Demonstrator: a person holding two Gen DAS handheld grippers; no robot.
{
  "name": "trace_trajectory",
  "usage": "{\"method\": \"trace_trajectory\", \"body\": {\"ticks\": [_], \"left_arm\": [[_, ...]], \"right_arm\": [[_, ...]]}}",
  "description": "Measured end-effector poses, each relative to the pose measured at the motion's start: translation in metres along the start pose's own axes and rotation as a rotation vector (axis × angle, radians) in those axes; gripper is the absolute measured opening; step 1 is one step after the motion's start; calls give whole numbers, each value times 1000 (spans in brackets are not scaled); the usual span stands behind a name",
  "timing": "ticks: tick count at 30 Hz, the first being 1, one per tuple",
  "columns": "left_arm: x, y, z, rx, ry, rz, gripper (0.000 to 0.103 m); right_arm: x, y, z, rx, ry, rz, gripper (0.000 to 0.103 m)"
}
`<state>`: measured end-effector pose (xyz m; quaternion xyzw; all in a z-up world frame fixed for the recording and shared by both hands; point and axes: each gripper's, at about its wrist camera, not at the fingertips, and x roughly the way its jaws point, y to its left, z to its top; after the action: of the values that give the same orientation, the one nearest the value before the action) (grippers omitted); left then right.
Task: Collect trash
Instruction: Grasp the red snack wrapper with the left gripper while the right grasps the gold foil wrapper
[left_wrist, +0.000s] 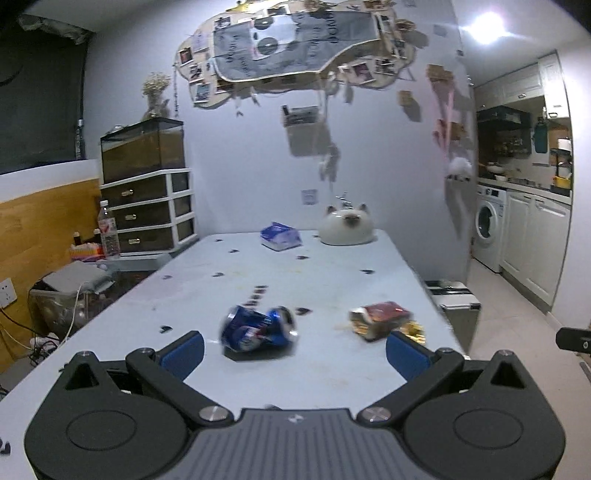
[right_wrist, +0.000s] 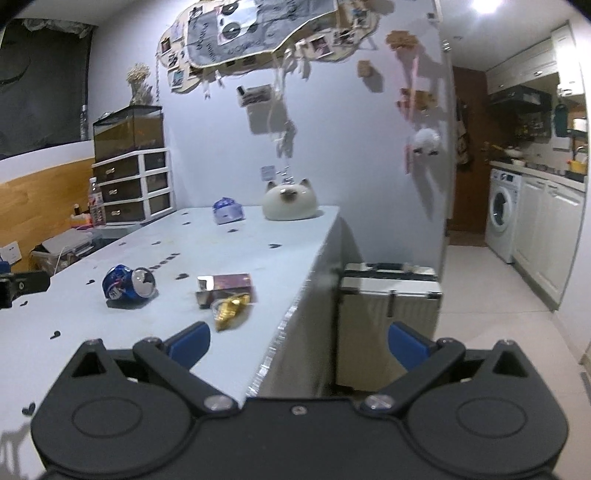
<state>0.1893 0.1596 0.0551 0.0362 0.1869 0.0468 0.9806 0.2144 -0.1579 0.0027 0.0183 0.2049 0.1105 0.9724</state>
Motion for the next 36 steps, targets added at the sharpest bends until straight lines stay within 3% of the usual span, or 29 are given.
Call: {"method": "trace_trajectory", "body": {"ticks": [4,10,13,21,25,30,31,36], "left_arm": [[35,23,-1,-14,-21,-43,103],[93,22,-3,-6,-31,-100,101],[123,15,-1,-16,-27,-126,98],[194,-23,4,-16,17,-294,95],[224,-40,2,25,35,-375,95],[255,-45,4,-1,64,-452,95],[262,-46,4,-13,70,-473,95],[292,-49,5,-58,112,-530,95]], "right_arm": [[35,23,5,-6,-4,23,103],[85,45,12,-6,25,45,103],[109,51,15,11,49,54,103],[177,59,15,-3,131,-8,103],[197,59,10,-18,145,30,103],[210,62,5,-18,168,101,85],[212,63,4,-16,170,99,84],[224,63,6,14,191,75,58]]}}
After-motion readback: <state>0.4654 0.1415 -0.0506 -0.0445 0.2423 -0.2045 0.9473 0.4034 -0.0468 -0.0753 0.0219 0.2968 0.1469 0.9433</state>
